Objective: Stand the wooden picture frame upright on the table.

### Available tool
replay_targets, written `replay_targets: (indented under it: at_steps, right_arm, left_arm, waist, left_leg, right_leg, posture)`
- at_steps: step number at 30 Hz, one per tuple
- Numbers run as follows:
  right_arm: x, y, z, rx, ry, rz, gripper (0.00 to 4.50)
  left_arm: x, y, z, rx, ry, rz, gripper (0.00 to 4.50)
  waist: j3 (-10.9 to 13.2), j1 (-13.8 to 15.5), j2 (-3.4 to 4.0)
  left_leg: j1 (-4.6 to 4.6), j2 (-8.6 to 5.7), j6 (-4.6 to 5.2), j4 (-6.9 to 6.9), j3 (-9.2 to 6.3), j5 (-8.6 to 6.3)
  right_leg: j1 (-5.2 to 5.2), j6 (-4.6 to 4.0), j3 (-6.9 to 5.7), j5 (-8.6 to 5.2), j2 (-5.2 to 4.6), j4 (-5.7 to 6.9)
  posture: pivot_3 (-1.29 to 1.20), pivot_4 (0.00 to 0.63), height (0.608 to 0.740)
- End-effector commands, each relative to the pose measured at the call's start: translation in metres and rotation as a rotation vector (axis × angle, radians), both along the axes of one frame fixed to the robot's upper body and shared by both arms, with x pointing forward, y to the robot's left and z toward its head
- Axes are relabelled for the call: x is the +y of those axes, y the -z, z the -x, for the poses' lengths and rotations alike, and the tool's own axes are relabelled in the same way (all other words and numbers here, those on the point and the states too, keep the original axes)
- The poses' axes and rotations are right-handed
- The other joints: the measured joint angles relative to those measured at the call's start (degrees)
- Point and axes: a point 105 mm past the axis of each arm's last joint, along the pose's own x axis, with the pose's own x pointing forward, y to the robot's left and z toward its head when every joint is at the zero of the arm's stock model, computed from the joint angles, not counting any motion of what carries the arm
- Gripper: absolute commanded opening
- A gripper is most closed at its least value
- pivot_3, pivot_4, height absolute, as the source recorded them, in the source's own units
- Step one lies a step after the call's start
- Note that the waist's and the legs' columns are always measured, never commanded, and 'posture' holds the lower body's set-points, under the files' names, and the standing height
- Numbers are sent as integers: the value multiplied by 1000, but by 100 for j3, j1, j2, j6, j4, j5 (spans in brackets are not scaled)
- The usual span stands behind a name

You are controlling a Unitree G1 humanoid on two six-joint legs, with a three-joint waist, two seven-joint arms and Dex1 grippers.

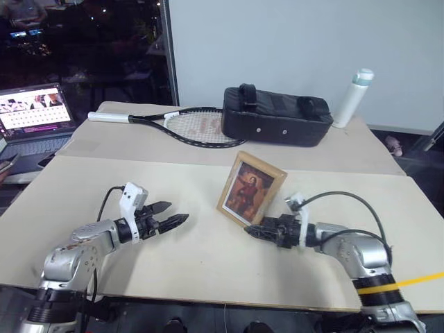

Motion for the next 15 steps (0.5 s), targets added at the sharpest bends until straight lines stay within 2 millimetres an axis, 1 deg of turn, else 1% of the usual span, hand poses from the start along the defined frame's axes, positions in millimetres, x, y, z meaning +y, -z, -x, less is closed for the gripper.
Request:
replay_targets:
  at_steps: [1, 3, 4, 5, 6, 7, 9, 10, 11, 14, 15]
  right_arm:
    - [-26, -16, 23, -99, 4, -11, 4469]
    - [-40, -15, 35, -154, 36, 33, 4469]
    - [-44, -14, 37, -172, 48, 50, 4469]
    - [-45, -14, 39, -182, 55, 59, 4469]
    - [-56, -16, 36, -249, 122, 99, 4469]
    - [-67, -20, 32, -316, 202, 133, 4469]
    - [-102, -38, 10, -504, 511, 202, 4469]
    - [-112, -43, 4, -542, 621, 185, 4469]
    - [-115, -45, 2, -568, 688, 179, 4469]
    - [-100, -36, 5, -598, 701, 197, 4469]
    - [-99, -35, 5, -596, 713, 188, 4469]
  left_arm:
    - [4, -4, -1, -42, -32, 13, 4500]
    - [7, 0, -2, -50, -55, 4, 4500]
    - [7, 1, -2, -53, -64, -1, 4500]
    - [9, 1, -2, -57, -69, -5, 4500]
    - [10, 2, -4, -80, -83, -4, 4500]
    - [12, 7, -6, -92, -108, -28, 4500]
    - [24, 20, -22, -119, -235, -74, 4500]
    - [26, 23, -28, -128, -277, -80, 4500]
    - [28, 25, -32, -141, -306, -83, 4500]
    - [25, 23, -40, -187, -346, -76, 4500]
    - [23, 22, -41, -198, -348, -71, 4500]
  waist:
    - [0, 26, 0]
    - [0, 40, 0]
    - [0, 33, 0]
    - [0, 3, 0]
    - [0, -30, 0]
    - [-1, -43, 1]
    - [-2, -53, 3]
    - [-2, -61, 3]
    - [-4, -60, 3]
    - [-5, -21, 3]
    - [-5, -17, 3]
  left_leg:
    - [0, 0, 0, -1, 0, 0]
    - [0, 0, 1, -4, 0, -1]
    - [0, 0, 2, -3, 0, -2]
    - [0, 0, 2, -2, 0, -2]
    - [2, 0, 2, 0, 0, -2]
    - [5, 0, 2, 1, 0, -1]
    - [17, 0, 6, 5, 1, 2]
    - [22, 0, 6, 11, 1, 3]
    - [22, 0, 7, 11, 3, 4]
    - [18, -1, 9, 16, 1, 7]
    - [18, -1, 9, 14, 2, 7]
  right_leg:
    - [0, 1, 0, -1, 0, 0]
    - [1, 3, 0, -3, 0, -3]
    - [1, 3, 0, -4, 0, -4]
    - [1, 4, 0, -4, -1, -4]
    - [0, 3, 1, -3, 0, -4]
    - [-1, 4, 2, 1, 1, -2]
    - [9, 8, 4, 8, 1, -3]
    - [12, 8, 4, 11, 0, -2]
    - [11, 10, 8, 15, 0, -3]
    - [17, 13, 7, 23, 0, -7]
    - [18, 12, 7, 21, 0, -7]
  posture:
    - [0, 150, 709]
    - [0, 150, 709]
    - [0, 150, 709]
    - [0, 150, 709]
    - [0, 150, 709]
    - [0, 150, 709]
    - [0, 150, 709]
    - [0, 150, 709]
    - [0, 150, 709]
    - [0, 150, 709]
    - [0, 150, 709]
